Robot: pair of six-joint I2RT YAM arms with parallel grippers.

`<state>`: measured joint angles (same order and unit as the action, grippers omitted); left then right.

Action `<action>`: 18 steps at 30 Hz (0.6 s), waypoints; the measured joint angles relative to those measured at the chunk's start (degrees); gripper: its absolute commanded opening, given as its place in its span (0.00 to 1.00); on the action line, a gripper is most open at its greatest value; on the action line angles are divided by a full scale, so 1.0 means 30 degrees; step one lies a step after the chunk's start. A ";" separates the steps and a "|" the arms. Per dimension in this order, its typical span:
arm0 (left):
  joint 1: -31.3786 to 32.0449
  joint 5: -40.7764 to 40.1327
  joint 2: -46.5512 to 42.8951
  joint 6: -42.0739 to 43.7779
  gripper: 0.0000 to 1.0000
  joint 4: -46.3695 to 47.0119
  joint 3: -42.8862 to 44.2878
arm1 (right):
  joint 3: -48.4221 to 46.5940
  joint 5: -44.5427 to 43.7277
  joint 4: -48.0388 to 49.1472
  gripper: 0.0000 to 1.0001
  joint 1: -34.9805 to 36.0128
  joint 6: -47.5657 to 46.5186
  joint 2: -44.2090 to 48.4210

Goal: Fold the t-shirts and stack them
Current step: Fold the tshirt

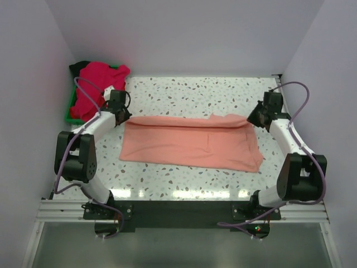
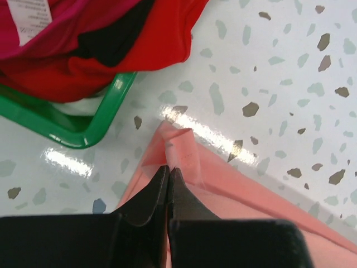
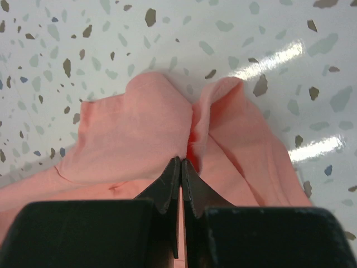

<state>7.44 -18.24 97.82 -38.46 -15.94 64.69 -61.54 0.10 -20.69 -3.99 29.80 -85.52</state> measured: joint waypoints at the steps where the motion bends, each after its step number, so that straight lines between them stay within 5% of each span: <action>1: 0.0000 0.0022 -0.0350 -0.0022 0.00 0.0102 -0.0452 | 0.0459 -0.0138 -0.0117 0.00 0.0000 0.0044 0.0437; 18: 0.0000 0.0379 -0.2572 -0.0998 0.00 0.1100 -0.4597 | 0.5778 -0.0138 -0.0313 0.00 -0.0051 0.0583 0.4954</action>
<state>7.44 -17.10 90.11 -41.45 -12.64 50.89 -44.21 -0.32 -21.63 -4.14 31.55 -70.65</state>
